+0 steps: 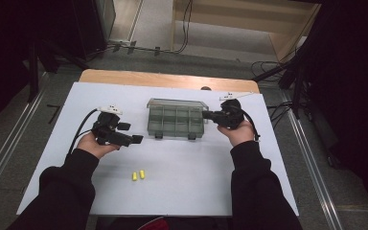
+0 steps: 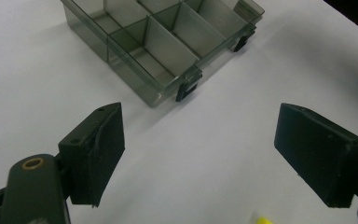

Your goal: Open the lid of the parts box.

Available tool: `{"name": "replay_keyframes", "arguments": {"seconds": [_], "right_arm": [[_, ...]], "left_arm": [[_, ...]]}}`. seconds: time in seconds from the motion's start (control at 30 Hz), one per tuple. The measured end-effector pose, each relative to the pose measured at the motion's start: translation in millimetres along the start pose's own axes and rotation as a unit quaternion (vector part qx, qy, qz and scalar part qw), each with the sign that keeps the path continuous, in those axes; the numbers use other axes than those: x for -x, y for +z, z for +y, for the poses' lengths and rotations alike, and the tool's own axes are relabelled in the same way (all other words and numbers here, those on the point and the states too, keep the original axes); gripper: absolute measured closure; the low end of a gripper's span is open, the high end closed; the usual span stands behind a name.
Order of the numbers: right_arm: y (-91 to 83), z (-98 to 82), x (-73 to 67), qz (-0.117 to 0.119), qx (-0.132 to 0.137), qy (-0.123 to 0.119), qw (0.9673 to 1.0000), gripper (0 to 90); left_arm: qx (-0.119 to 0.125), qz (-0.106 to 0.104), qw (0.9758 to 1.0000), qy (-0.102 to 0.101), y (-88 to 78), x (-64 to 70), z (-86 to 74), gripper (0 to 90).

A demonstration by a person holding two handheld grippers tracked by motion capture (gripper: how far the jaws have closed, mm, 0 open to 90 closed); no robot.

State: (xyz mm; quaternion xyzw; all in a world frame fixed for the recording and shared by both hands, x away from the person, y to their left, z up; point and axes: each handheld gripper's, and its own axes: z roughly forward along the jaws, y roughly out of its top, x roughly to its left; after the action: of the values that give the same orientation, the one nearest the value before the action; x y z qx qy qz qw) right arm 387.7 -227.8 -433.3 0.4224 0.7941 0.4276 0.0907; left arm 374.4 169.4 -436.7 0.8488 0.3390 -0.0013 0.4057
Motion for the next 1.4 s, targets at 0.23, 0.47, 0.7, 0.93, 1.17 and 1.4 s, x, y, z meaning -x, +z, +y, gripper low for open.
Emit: {"name": "replay_keyframes", "arguments": {"seconds": [0.23, 0.47, 0.7, 0.93, 1.17, 1.4], "right_arm": [[-0.2, 0.8, 0.0, 0.0, -0.001, 0.0, 1.0, 87.3], [-2.2, 1.6, 0.7, 0.0, 0.001, 0.001, 1.0, 87.3], [-1.6, 2.6, -0.1, 0.0, 0.002, -0.005, 1.0, 87.3], [-1.7, 3.4, -1.1, 0.004, 0.0, -0.003, 1.0, 87.3], [0.9, 3.7, -1.1, 0.008, -0.005, -0.008, 0.9999, 87.3], [0.7, 4.2, -1.5, 0.005, -0.004, -0.006, 1.0, 87.3]], "left_arm": [[0.007, 0.005, 1.0, -0.004, 5.7, -9.3, 14.3, 16.3], [-0.001, 0.012, 0.9999, 0.0, 12.9, -19.7, 26.5, 16.3], [0.0, 0.018, 0.9998, 0.002, 19.6, -31.1, 34.1, 16.3], [-0.001, 0.025, 0.9997, 0.007, 28.1, -37.0, 42.2, 16.3], [0.001, 0.025, 0.9997, 0.005, 38.5, -46.0, 50.9, 17.9], [0.012, 0.041, 0.999, 0.011, 42.6, -48.9, 60.9, 20.7]]}}
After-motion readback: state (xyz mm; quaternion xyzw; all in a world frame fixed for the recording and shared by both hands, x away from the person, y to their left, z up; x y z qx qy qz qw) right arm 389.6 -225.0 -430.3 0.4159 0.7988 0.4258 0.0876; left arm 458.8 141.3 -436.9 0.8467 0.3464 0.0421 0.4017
